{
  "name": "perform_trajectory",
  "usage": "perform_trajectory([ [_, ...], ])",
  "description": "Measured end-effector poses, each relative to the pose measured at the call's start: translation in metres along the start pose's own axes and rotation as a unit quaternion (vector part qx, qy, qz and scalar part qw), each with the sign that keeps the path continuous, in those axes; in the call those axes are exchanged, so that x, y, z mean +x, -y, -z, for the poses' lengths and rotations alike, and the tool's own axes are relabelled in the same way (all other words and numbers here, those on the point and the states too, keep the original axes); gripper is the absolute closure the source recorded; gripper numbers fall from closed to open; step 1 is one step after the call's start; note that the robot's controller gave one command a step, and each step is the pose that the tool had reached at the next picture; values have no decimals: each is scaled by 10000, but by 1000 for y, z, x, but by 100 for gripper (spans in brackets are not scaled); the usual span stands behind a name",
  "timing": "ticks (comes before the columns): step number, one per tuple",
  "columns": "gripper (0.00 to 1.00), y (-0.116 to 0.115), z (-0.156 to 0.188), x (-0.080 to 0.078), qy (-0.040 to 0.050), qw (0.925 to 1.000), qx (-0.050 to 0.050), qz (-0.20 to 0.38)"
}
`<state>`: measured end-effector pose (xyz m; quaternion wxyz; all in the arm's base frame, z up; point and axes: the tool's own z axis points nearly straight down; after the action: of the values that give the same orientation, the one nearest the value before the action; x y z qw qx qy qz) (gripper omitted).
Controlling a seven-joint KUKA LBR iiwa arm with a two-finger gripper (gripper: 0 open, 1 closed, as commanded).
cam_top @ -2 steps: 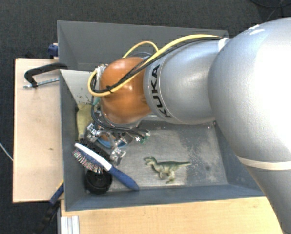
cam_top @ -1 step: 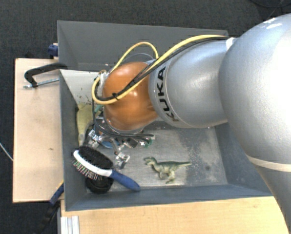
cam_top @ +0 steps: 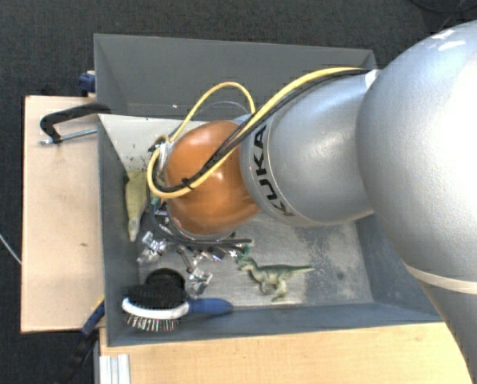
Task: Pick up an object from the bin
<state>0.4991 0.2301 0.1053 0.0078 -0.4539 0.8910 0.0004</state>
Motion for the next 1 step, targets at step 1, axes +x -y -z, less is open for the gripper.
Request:
perform_trajectory([
  [1,0,-2,-26,3,24,9858,2,1677],
])
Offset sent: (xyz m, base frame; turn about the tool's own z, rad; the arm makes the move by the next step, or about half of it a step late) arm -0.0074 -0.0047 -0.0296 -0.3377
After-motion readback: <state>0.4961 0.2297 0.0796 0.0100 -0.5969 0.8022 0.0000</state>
